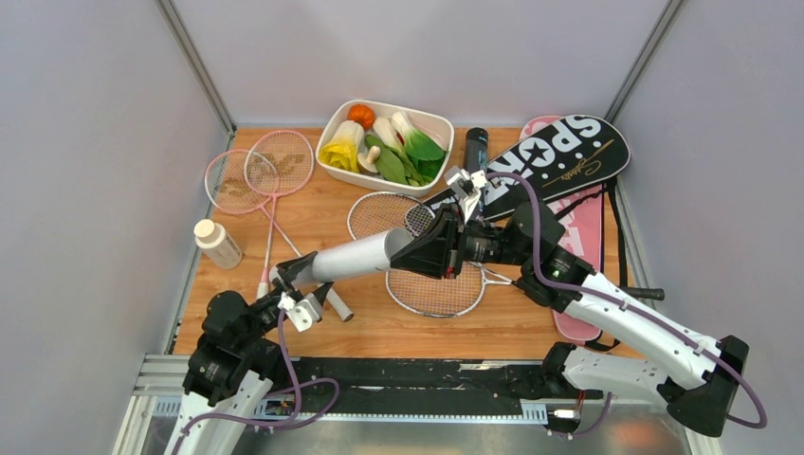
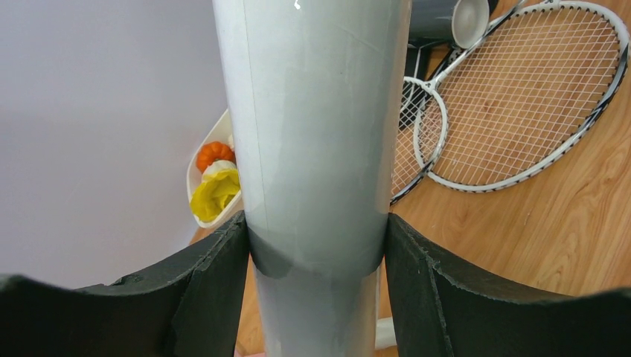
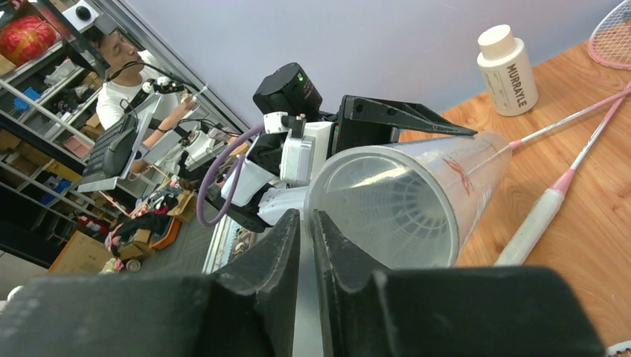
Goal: Pack up the badminton gear
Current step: Close the lid on the shuttle tube.
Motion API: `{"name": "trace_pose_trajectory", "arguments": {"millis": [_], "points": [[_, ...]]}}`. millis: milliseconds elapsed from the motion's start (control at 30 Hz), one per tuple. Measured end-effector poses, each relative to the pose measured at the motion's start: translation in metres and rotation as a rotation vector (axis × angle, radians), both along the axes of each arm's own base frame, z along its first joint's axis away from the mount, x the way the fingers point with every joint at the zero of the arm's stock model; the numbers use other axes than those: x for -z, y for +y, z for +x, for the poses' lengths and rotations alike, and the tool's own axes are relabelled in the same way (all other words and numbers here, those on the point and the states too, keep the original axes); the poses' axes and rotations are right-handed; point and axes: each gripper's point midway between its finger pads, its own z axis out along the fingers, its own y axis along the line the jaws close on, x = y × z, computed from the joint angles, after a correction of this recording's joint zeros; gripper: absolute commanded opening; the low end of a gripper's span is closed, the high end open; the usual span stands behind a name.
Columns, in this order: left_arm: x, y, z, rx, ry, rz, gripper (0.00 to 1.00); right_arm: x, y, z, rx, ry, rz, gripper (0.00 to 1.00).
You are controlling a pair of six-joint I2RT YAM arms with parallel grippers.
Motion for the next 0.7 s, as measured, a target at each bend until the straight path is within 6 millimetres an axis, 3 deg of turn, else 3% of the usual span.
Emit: {"name": "trace_pose_trajectory", "arguments": {"millis": [133,267,533,700], "points": [[-0.001,0.001,0.001,-0.007,0.002,-0.009,0.0,-0.002,-0.004,0.0,0.008,0.011,0.003,0.37],[-0.006,0.0,0.002,-0.01,-0.009,-0.023,0.0,-0.009,-0.012,0.005,0.052,0.014,0.005,0.39],[-0.007,0.0,0.001,-0.012,-0.007,-0.035,0.0,-0.055,-0.034,0.017,0.205,-0.072,0.048,0.25],[-0.008,0.0,0.001,-0.012,-0.005,-0.043,0.0,-0.058,-0.034,0.028,0.259,-0.085,0.033,0.15]]}}
